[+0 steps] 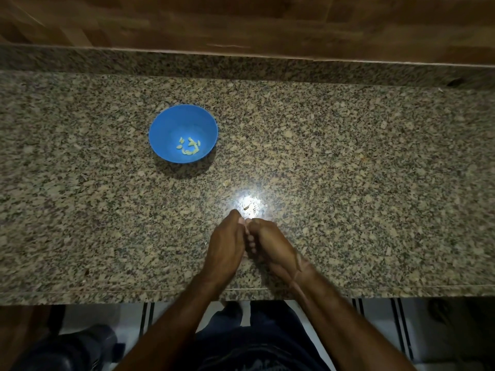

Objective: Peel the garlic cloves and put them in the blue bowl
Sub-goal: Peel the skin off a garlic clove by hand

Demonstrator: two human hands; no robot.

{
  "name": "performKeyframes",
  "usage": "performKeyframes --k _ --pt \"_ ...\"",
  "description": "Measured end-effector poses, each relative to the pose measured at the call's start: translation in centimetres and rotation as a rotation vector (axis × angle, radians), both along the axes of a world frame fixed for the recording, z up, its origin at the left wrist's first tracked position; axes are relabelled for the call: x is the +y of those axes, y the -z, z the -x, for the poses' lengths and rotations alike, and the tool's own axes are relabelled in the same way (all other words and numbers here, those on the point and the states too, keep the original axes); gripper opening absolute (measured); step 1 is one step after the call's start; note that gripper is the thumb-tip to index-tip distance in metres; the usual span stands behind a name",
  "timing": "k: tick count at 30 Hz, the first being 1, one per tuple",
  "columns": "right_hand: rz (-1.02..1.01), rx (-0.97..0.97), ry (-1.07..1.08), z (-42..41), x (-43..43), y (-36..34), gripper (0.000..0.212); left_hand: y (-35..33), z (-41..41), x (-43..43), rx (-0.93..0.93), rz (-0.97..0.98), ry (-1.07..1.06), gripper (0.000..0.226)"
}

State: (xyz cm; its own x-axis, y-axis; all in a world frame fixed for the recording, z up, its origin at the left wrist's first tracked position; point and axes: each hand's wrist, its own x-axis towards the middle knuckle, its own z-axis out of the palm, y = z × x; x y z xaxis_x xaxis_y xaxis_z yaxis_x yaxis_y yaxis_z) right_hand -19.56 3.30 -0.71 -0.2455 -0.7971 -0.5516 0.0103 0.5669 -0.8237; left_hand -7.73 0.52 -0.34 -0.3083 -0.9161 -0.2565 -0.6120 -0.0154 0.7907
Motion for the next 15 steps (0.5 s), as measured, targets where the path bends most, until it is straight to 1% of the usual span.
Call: performKeyframes --k 1,2,3,4,5,7,8,9,10,11,12,13,14,15 --pt "0.029 0.098 -0.021 -0.1 0.0 0.3 0.034 0.0 0.2 -0.3 0.043 -0.054 -0.019 0.029" --pt "0.103 0.218 -0.062 -0.3 0.0 0.5 0.032 0.2 0.4 -0.7 0.097 -0.169 -0.054 0.030" --pt "0.170 0.474 -0.138 -0.1 0.3 0.9 0.031 0.4 0.7 -1.1 0.146 -0.287 -0.099 0.031" --pt "0.193 0.602 -0.170 0.3 0.4 1.1 0.029 -0.1 0.9 -1.5 0.130 -0.348 -0.118 0.031" --pt "0.185 0.609 -0.207 0.5 0.4 0.9 0.028 -0.4 1.1 -1.6 0.123 -0.372 -0.125 0.031" --pt "0.089 0.242 -0.107 0.4 -0.1 0.4 0.032 -1.0 1.3 -1.0 0.050 -0.246 -0.096 0.028" --pt "0.041 0.086 -0.044 0.6 -0.5 0.3 0.035 -1.0 1.1 -0.7 -0.014 -0.129 -0.086 0.026" --pt "-0.092 -0.044 -0.012 0.6 -1.0 -0.2 0.038 -1.1 0.8 -0.6 -0.045 -0.059 -0.058 0.025" --pt "-0.187 -0.154 0.021 0.5 -1.0 -0.7 0.041 -1.3 0.7 -0.5 -0.037 -0.025 -0.041 0.025" --pt "-0.178 -0.064 -0.044 0.5 -0.8 -0.6 0.042 -1.0 0.6 -0.5 -0.018 -0.047 -0.041 0.025" --pt "-0.101 0.106 -0.094 0.3 -0.6 -0.6 0.040 -0.5 0.5 -0.8 0.010 -0.121 -0.052 0.027" --pt "0.039 0.333 -0.165 0.3 0.0 -0.1 0.038 0.0 0.5 -1.2 0.096 -0.251 -0.103 0.030" --pt "0.136 0.517 -0.209 0.5 0.7 0.6 0.035 -0.1 0.4 -1.6 0.198 -0.417 -0.162 0.032" --pt "0.208 0.639 -0.246 0.7 1.1 1.0 0.035 -0.1 0.4 -1.7 0.277 -0.566 -0.210 0.034"
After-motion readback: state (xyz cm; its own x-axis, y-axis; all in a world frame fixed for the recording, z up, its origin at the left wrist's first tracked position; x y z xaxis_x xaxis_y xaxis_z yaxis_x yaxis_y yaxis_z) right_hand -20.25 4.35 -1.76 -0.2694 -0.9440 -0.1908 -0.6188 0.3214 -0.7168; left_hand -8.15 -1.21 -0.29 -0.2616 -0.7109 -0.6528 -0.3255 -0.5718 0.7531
